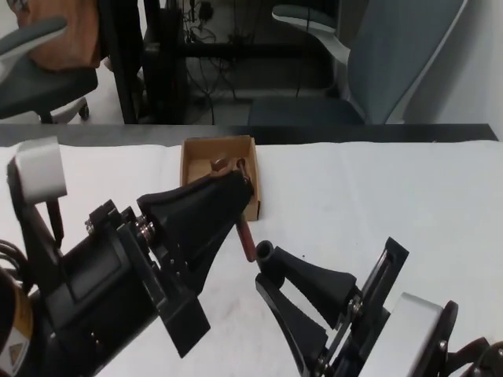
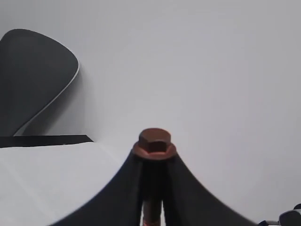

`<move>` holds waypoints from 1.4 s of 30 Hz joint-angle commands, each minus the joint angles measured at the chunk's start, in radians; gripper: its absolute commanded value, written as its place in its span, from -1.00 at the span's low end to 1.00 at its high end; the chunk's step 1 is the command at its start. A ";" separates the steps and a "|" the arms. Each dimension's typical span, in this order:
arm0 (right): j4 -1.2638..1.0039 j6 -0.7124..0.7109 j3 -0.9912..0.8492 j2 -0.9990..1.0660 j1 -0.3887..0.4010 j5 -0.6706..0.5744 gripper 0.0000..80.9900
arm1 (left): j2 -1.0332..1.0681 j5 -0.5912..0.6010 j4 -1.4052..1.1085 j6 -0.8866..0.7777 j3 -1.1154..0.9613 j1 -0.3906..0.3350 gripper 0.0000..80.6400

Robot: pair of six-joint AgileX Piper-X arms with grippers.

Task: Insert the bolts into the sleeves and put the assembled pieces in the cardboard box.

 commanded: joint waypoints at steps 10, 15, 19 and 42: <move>-0.019 0.085 -0.017 -0.004 0.002 -0.052 -0.99 | -0.013 0.019 -0.030 0.060 -0.001 -0.002 -0.96; -0.019 0.094 -0.041 -0.004 0.002 -0.064 -0.99 | -0.013 0.054 -0.027 0.057 -0.001 -0.002 -0.96; -0.016 0.094 -0.062 -0.004 0.002 -0.064 -0.99 | -0.013 0.061 -0.027 0.057 -0.001 -0.002 -0.96; -0.013 0.207 -0.074 -0.004 0.002 -0.082 -0.99 | -0.013 0.038 0.102 0.198 -0.001 0.000 -0.96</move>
